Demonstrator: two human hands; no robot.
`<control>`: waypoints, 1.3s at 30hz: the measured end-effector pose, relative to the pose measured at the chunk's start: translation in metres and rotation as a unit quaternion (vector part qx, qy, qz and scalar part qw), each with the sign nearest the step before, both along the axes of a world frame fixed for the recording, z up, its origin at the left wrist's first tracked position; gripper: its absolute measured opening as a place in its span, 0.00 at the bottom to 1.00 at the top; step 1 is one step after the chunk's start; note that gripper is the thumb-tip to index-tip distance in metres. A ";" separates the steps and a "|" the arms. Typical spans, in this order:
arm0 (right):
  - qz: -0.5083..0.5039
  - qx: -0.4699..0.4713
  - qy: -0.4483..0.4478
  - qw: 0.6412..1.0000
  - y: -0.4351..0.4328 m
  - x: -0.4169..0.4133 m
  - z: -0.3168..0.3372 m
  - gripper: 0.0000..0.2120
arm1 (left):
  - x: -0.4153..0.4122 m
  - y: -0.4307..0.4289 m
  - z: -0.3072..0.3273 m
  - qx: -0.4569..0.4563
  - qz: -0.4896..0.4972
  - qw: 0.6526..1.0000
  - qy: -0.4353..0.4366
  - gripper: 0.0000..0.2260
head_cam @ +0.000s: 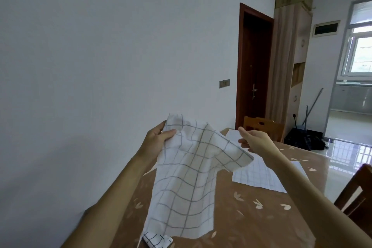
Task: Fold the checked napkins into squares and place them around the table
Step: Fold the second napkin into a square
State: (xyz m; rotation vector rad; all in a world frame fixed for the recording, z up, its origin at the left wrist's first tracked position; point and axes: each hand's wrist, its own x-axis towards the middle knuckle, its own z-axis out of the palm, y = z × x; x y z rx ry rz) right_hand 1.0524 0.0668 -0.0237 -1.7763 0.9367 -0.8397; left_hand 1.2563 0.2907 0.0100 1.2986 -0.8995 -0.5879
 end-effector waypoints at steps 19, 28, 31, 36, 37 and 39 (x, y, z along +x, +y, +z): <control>0.171 0.164 -0.134 0.962 0.025 0.034 -0.122 0.40 | 0.011 -0.008 0.028 -0.014 -0.027 0.999 -0.015 0.13; 0.244 0.272 -0.251 0.896 0.036 0.047 -0.105 0.25 | 0.023 0.009 0.027 0.034 -0.025 0.999 -0.031 0.10; 0.213 0.243 -0.262 0.909 0.027 0.045 -0.093 0.17 | 0.030 0.018 0.022 0.078 -0.061 0.992 -0.072 0.17; 0.193 0.195 -0.286 0.918 0.008 0.027 -0.067 0.15 | 0.046 0.025 0.009 0.059 -0.042 0.988 -0.136 0.27; 0.184 0.194 -0.290 0.919 0.006 0.022 -0.061 0.16 | 0.049 0.026 0.007 0.048 -0.034 0.989 -0.138 0.27; 0.171 0.182 -0.289 0.924 0.003 0.015 -0.053 0.16 | 0.056 0.026 0.003 0.035 -0.025 0.988 -0.150 0.26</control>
